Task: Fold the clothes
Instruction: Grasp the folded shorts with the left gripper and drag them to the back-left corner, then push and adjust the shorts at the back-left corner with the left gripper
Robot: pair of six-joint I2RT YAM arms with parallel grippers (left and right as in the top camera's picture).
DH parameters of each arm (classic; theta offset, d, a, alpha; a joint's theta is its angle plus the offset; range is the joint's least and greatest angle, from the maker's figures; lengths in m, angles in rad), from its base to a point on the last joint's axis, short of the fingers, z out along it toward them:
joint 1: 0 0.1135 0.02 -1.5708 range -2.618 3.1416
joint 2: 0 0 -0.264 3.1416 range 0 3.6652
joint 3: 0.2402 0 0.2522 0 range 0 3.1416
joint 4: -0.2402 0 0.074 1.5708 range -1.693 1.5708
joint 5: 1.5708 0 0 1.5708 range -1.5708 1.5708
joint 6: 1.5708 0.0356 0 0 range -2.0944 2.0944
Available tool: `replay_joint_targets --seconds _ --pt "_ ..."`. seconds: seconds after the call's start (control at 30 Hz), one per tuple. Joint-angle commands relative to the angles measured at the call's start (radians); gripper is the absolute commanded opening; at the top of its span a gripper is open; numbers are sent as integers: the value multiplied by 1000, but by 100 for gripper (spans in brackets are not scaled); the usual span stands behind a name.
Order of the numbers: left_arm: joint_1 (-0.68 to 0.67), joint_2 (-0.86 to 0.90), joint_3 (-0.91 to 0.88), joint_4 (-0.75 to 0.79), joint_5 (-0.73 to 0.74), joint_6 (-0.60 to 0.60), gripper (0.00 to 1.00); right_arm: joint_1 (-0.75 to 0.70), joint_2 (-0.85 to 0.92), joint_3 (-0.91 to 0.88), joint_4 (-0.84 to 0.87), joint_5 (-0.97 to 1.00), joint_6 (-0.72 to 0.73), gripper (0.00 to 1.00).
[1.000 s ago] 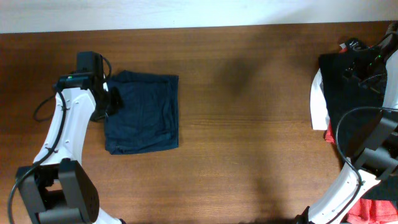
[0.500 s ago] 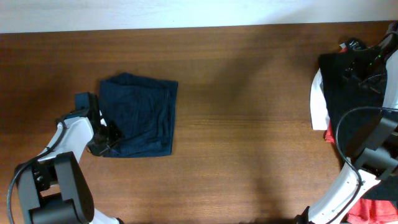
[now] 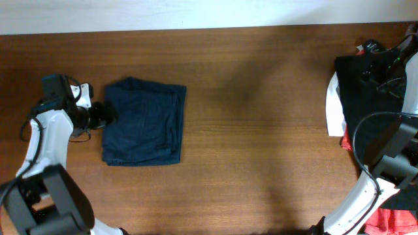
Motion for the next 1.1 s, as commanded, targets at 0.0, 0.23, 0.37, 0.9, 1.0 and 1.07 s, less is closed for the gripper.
replay_joint_targets --seconds 0.0,0.23,0.37,0.9,1.0,1.07 --pt "15 125 3 3 80 114 99 -1 -19 12 -1 5 -3 99" --pt "15 244 3 10 106 113 58 -1 -19 12 -1 5 -3 99" --pt "20 243 3 114 72 -18 6 -1 -19 12 -1 5 -3 99" --pt "319 243 3 669 -89 -891 6 -1 -19 12 -1 5 -3 99" --pt "261 257 3 616 -75 -935 8 -1 -19 12 -1 5 -3 99" --pt "192 308 3 674 -76 -954 8 -1 -19 12 -1 5 -3 99"
